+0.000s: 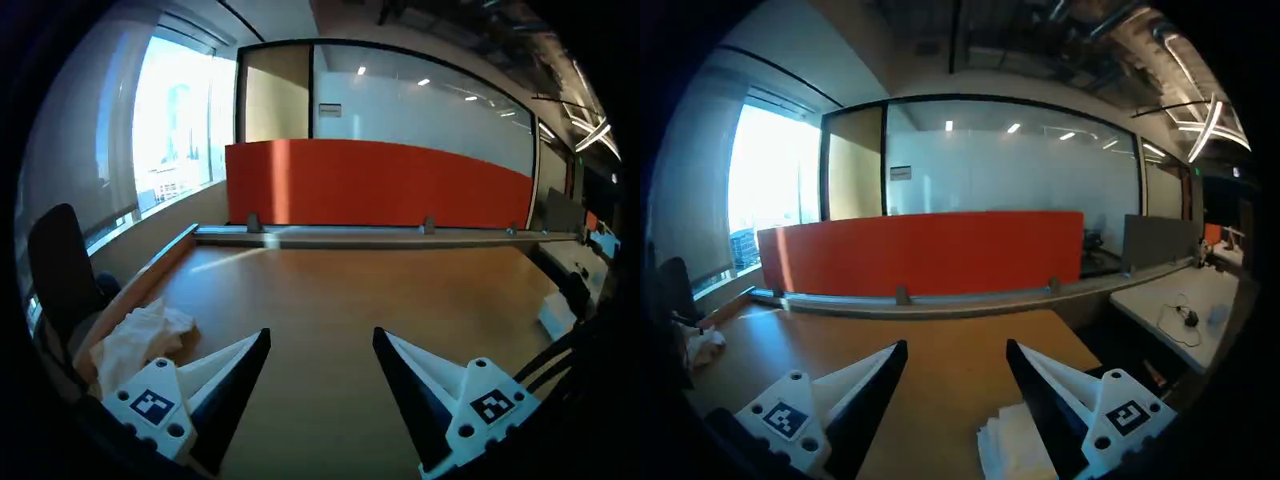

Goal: Fold towel

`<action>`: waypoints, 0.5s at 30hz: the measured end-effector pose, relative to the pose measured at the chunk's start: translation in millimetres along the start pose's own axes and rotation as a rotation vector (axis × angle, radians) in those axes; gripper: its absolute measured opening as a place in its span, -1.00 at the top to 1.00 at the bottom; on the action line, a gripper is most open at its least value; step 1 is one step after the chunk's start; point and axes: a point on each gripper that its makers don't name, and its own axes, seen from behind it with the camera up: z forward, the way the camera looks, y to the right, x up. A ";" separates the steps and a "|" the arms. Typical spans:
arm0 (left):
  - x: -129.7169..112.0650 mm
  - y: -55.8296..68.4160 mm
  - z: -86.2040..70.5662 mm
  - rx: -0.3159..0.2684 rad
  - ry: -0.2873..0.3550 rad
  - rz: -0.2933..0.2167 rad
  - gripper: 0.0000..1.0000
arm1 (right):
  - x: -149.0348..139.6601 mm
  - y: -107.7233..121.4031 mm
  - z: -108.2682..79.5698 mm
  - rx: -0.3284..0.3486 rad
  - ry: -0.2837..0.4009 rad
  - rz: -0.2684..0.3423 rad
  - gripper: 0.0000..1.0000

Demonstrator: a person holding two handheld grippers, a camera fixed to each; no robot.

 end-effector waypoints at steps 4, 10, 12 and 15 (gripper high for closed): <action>22.8 -4.5 -1.9 0.008 0.080 -0.016 -0.90 | 12.4 -20.3 0.3 0.014 0.029 0.001 -0.91; 47.7 -9.2 -5.1 0.015 0.162 -0.023 -0.90 | 24.2 -41.2 1.7 0.024 0.058 -0.002 -0.94; 51.6 -8.4 -5.4 0.007 0.174 -0.025 -0.90 | 24.4 -47.4 2.4 0.031 0.057 -0.007 -0.94; 54.3 -8.5 -6.4 0.003 0.184 -0.017 -0.90 | 23.4 -55.4 3.1 0.043 0.056 -0.020 -0.94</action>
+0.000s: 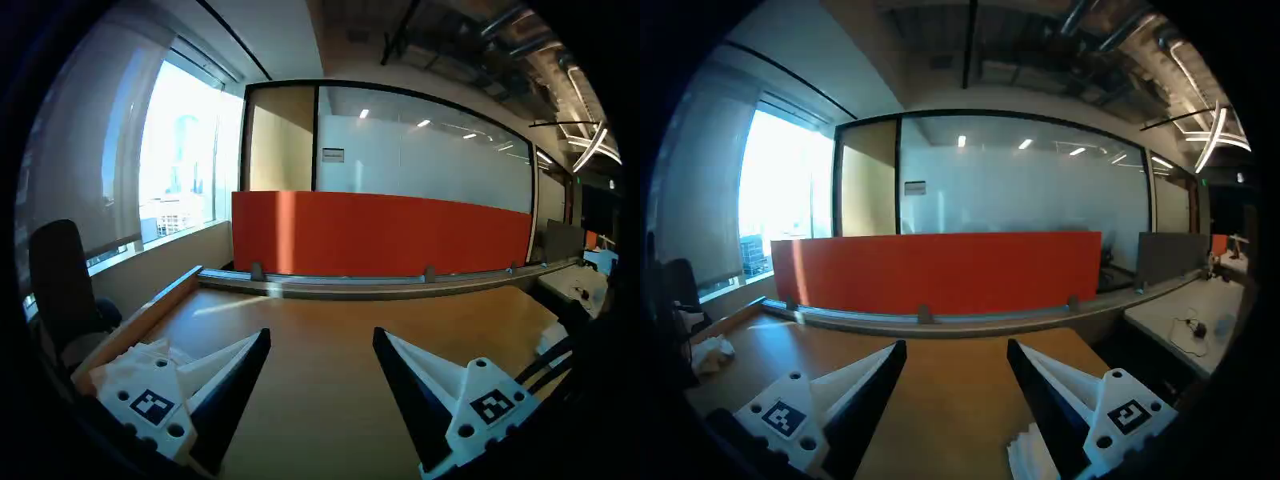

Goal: Fold towel

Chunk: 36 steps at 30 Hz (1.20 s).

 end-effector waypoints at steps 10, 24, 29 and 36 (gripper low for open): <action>5.7 1.9 0.7 -0.018 0.026 0.038 -0.90 | 9.2 -22.7 2.2 0.006 0.004 -0.028 -0.95; 11.0 1.3 -1.3 -0.021 0.081 0.084 -0.89 | 31.4 -62.9 -3.0 0.045 0.013 -0.019 -0.95; 6.6 -4.5 -2.5 -0.011 0.108 0.090 -0.89 | 36.5 -75.9 -3.2 0.056 0.022 -0.007 -0.96; -5.4 -12.6 -7.4 -0.003 0.139 0.117 -0.89 | 28.3 -91.4 -1.8 0.065 0.013 0.010 -0.96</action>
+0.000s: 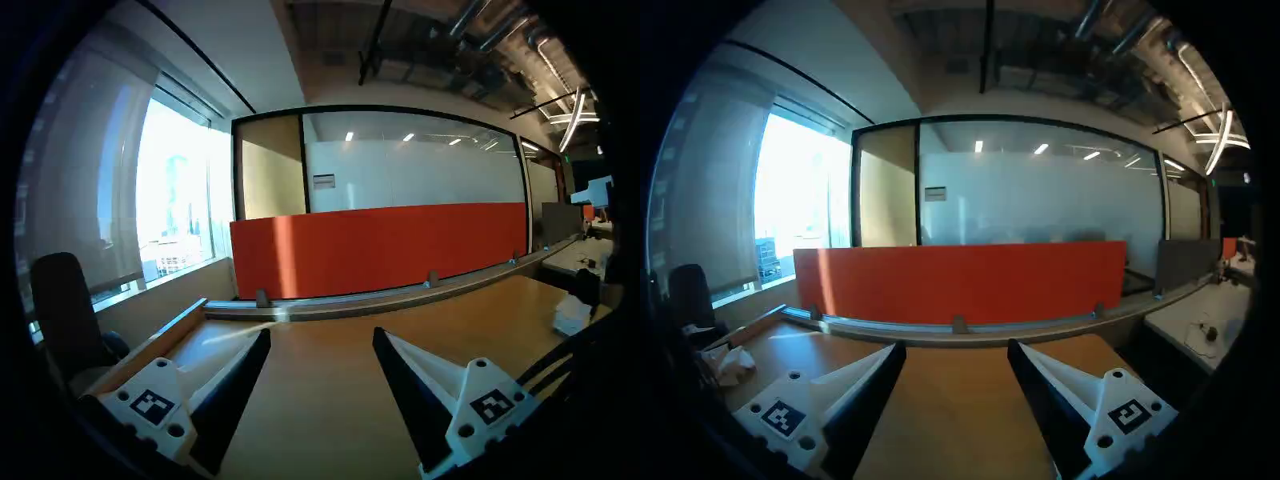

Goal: Fold towel

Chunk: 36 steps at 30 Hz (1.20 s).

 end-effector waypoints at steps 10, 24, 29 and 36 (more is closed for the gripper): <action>-31.7 -6.8 -2.5 0.018 0.033 -0.026 -0.89 | -10.6 -14.5 5.1 0.007 0.008 -0.009 -0.96; -82.5 -1.3 7.6 0.035 0.056 -0.027 -0.89 | -39.5 -24.0 16.0 0.008 0.024 -0.032 -0.96; -97.3 -0.4 7.3 0.045 0.059 -0.040 -0.89 | -47.5 -26.0 19.0 0.010 0.027 -0.034 -0.96; -113.4 1.1 8.5 0.048 0.063 -0.053 -0.89 | -55.1 -27.9 22.4 0.014 0.029 -0.044 -0.96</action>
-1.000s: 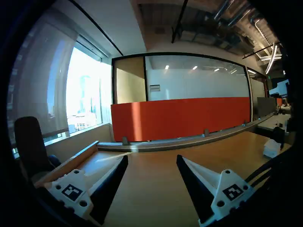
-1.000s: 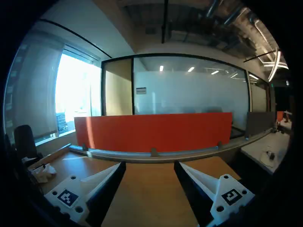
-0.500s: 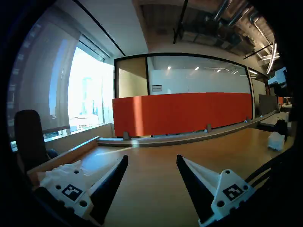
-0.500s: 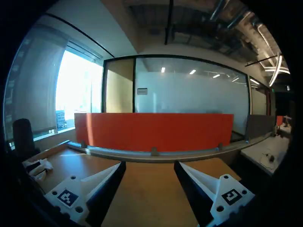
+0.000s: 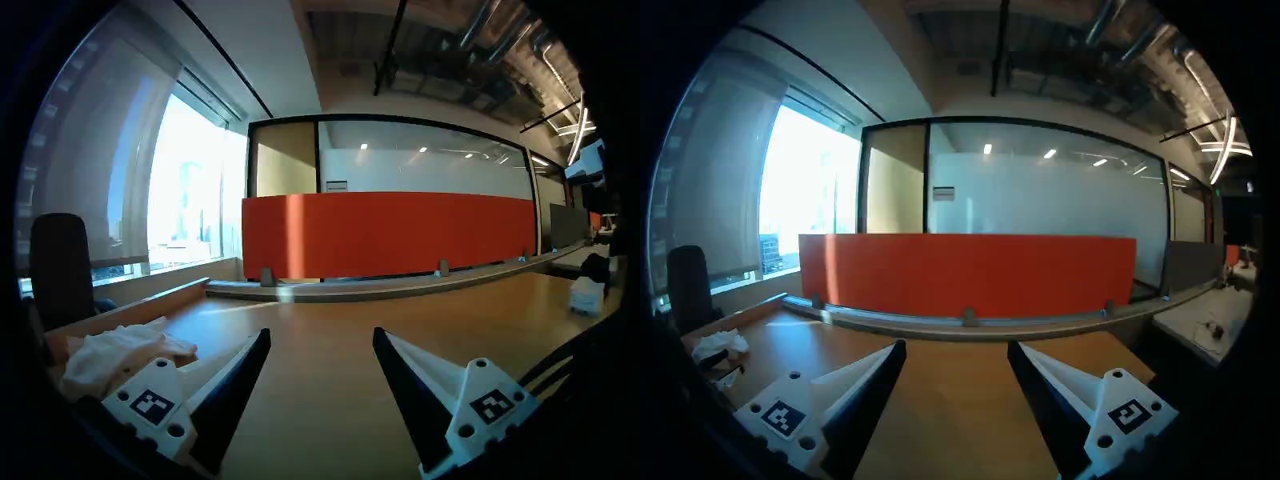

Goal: Fold towel

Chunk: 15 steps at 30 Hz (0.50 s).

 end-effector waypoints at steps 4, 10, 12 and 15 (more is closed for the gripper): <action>-6.2 -1.3 0.1 0.006 -0.001 0.005 -0.89 | -0.9 0.9 1.6 0.001 -0.001 0.000 -0.96; -12.1 -1.6 0.8 0.009 0.000 -0.001 -0.89 | -5.5 -1.0 0.7 0.014 -0.006 0.002 -0.96; -13.0 -1.8 1.3 0.010 -0.001 -0.001 -0.89 | -7.6 -1.0 -0.9 0.016 -0.011 -0.002 -0.96; -11.4 -2.1 1.3 0.010 0.001 -0.002 -0.89 | -9.2 1.9 -2.6 0.010 -0.016 -0.008 -0.96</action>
